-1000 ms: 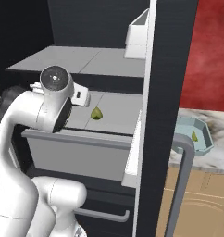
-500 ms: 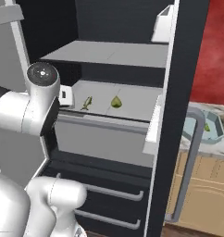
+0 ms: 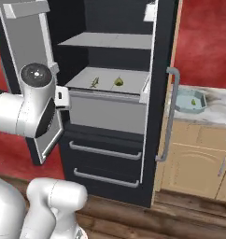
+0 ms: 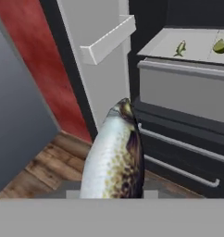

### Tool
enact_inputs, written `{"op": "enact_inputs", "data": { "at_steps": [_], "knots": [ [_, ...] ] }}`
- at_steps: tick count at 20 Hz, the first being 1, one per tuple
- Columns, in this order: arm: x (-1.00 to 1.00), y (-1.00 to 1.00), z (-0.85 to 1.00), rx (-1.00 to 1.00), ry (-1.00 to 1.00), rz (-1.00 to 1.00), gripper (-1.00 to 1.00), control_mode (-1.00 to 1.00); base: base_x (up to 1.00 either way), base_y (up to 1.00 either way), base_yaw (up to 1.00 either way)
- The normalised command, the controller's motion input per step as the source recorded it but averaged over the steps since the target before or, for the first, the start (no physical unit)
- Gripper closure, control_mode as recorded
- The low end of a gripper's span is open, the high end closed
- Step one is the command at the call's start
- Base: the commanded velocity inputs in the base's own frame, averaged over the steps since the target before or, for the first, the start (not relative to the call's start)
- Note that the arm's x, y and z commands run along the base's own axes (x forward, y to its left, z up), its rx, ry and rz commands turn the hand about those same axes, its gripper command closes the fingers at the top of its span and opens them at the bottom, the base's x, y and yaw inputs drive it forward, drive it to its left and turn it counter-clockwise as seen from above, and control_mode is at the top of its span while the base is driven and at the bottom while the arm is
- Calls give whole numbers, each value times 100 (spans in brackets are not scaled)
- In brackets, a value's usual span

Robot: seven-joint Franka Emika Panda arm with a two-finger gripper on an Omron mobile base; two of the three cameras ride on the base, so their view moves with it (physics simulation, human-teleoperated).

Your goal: Place one lemon wedge and one fish in each tupperware on the nearby counter, to pack two identical lunches.

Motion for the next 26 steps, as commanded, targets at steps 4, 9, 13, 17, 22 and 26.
{"op": "enact_inputs", "data": {
  "at_steps": [4,9,13,17,22,26],
  "knots": [
    [0,0,0,0,0,0,100,100,-85,-98,-22],
    [0,0,0,0,0,0,100,100,-44,-100,-28],
    [0,0,0,0,0,0,100,100,-12,-100,-27],
    [0,0,0,0,0,0,100,100,0,-100,-21],
    [0,0,0,0,0,0,100,100,5,-80,-13],
    [0,0,0,0,0,0,100,100,47,-25,0]
  ]
}}
